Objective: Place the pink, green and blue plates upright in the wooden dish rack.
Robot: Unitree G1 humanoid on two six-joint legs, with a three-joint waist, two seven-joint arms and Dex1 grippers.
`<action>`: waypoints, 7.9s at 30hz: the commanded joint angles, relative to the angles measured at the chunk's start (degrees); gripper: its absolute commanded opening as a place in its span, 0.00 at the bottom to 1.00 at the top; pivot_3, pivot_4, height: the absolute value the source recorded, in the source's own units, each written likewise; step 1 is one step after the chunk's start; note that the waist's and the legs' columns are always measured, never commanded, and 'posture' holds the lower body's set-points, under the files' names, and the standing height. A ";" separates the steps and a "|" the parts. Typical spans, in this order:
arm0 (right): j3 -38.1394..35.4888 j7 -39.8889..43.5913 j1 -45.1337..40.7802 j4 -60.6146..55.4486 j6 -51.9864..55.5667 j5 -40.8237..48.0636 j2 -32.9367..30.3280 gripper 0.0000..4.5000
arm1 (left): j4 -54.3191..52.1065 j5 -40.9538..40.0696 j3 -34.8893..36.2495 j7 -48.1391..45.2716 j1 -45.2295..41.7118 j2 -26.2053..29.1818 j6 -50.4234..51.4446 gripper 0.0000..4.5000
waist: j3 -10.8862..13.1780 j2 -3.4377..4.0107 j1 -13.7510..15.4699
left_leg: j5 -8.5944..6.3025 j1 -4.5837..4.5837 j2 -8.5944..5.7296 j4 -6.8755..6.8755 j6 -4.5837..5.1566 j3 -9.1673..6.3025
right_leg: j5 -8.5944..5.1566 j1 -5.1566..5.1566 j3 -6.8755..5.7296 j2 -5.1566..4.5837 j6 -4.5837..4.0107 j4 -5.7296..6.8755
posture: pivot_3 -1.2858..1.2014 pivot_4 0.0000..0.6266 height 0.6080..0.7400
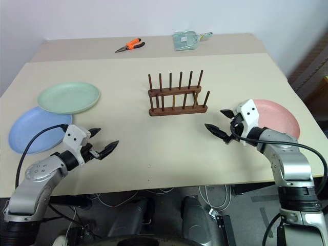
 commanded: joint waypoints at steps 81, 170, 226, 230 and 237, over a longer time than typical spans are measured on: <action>9.55 -10.85 16.52 -15.99 -0.23 -10.92 3.93 0.00 | 7.84 2.48 -21.34 -17.43 -12.91 -2.93 6.78 0.01 | -0.23 0.07 1.48 | -0.07 0.31 -0.11 0.08 0.11 -0.03 | -0.06 0.37 0.03 0.05 0.00 -0.08 | 0.52 0.24 0.98; -8.38 -45.81 -19.80 -12.54 12.26 44.37 22.86 0.64 | 3.21 -10.72 -12.11 -6.17 -15.98 -11.74 -0.57 0.00 | -0.18 0.07 0.62 | -0.07 -0.23 -0.12 -0.09 0.15 -0.17 | -0.10 -0.18 -0.17 0.06 -0.01 -0.01 | 0.52 0.24 0.98; 30.47 -16.70 -28.74 -8.96 -21.77 -35.08 8.81 1.00 | -4.15 -31.73 5.79 39.03 -41.21 -25.57 14.01 0.01 | 0.17 -0.71 0.54 | 0.07 -0.21 -0.21 0.03 -0.14 -0.28 | 0.19 -0.10 -0.26 0.17 0.38 0.02 | 0.52 0.24 0.98; 30.81 -18.80 -30.92 -4.29 -24.30 -40.88 9.40 0.88 | -5.06 -32.82 4.47 38.00 -40.04 -24.98 14.82 0.00 | 0.17 -0.71 0.05 | 0.19 -0.21 -0.20 -0.01 -0.31 -0.31 | 0.20 -0.12 -0.27 0.21 0.36 0.03 | 0.52 0.24 0.98; 29.75 -19.68 -30.73 -2.93 -26.11 -45.21 10.17 0.12 | -5.11 -34.23 5.12 36.54 -36.92 -23.75 14.22 0.19 | 0.19 -0.71 -0.05 | 0.17 -0.21 -0.20 -0.05 -0.27 -0.32 | 0.20 -0.12 -0.27 0.21 0.36 0.04 | 0.52 0.24 0.98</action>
